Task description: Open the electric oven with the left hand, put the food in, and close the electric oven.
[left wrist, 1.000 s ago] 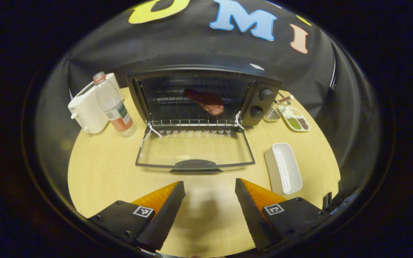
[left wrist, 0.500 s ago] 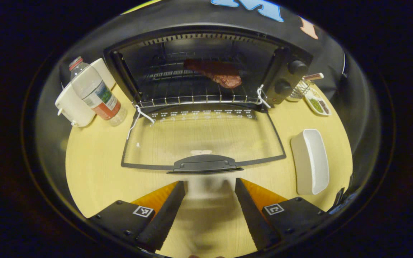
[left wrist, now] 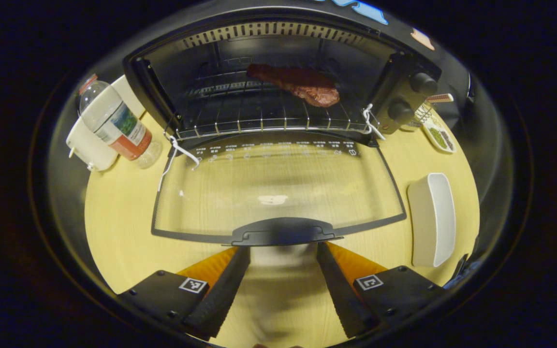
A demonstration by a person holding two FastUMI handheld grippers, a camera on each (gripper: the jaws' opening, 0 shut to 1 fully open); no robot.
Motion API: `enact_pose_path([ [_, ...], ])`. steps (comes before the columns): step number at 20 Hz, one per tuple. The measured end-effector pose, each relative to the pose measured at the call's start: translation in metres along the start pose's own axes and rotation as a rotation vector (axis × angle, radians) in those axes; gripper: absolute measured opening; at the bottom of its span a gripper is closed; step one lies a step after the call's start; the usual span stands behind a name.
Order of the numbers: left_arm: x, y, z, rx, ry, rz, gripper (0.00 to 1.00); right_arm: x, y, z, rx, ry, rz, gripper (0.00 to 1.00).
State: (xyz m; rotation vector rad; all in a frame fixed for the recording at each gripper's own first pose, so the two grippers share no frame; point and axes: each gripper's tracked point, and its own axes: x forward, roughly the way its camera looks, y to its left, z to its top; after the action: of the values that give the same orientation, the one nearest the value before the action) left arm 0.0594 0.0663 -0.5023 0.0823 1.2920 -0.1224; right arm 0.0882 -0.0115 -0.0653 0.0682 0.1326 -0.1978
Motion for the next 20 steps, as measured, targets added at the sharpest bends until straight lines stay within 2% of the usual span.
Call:
enact_pose_path([
  [2, 0.003, 0.001, 0.000, -0.005, 0.009, 0.002, 1.00, -0.001, 0.003, 0.001, -0.006, 0.001, 0.002, 1.00],
  [3, 0.004, 0.001, 0.000, -0.004, 0.015, 0.000, 0.96, -0.003, 0.004, 0.000, -0.010, 0.000, 0.004, 1.00],
  [4, 0.001, 0.001, 0.001, -0.002, 0.010, -0.002, 0.99, -0.003, 0.005, 0.001, -0.013, -0.003, 0.005, 1.00],
  [5, 0.001, 0.000, 0.000, -0.004, 0.012, -0.005, 0.96, -0.003, 0.006, 0.001, -0.013, -0.004, 0.005, 1.00],
  [8, -0.007, 0.000, 0.002, 0.002, -0.004, -0.009, 0.95, -0.005, 0.008, 0.000, -0.008, -0.003, 0.008, 1.00],
  [9, -0.011, -0.001, 0.003, 0.001, -0.014, -0.012, 0.92, -0.005, 0.009, -0.001, -0.004, -0.002, 0.011, 1.00],
  [12, -0.027, -0.002, 0.006, -0.007, -0.063, -0.020, 1.00, -0.005, 0.016, -0.001, 0.011, 0.003, 0.022, 1.00],
  [13, -0.033, -0.002, 0.008, -0.007, -0.078, -0.023, 0.96, -0.005, 0.017, -0.002, 0.013, 0.003, 0.026, 1.00],
  [16, -0.048, -0.003, 0.015, -0.027, -0.124, -0.033, 0.96, -0.009, 0.023, 0.001, 0.014, -0.003, 0.040, 1.00],
  [17, -0.052, -0.003, 0.016, -0.026, -0.134, -0.034, 1.00, -0.010, 0.025, 0.003, 0.012, -0.009, 0.041, 1.00],
  [18, -0.055, -0.003, 0.017, -0.028, -0.140, -0.035, 0.96, -0.010, 0.026, 0.004, 0.010, -0.014, 0.044, 1.00],
  [20, -0.060, -0.003, 0.020, -0.033, -0.149, -0.036, 0.96, -0.013, 0.026, 0.007, 0.001, -0.020, 0.045, 1.00],
])
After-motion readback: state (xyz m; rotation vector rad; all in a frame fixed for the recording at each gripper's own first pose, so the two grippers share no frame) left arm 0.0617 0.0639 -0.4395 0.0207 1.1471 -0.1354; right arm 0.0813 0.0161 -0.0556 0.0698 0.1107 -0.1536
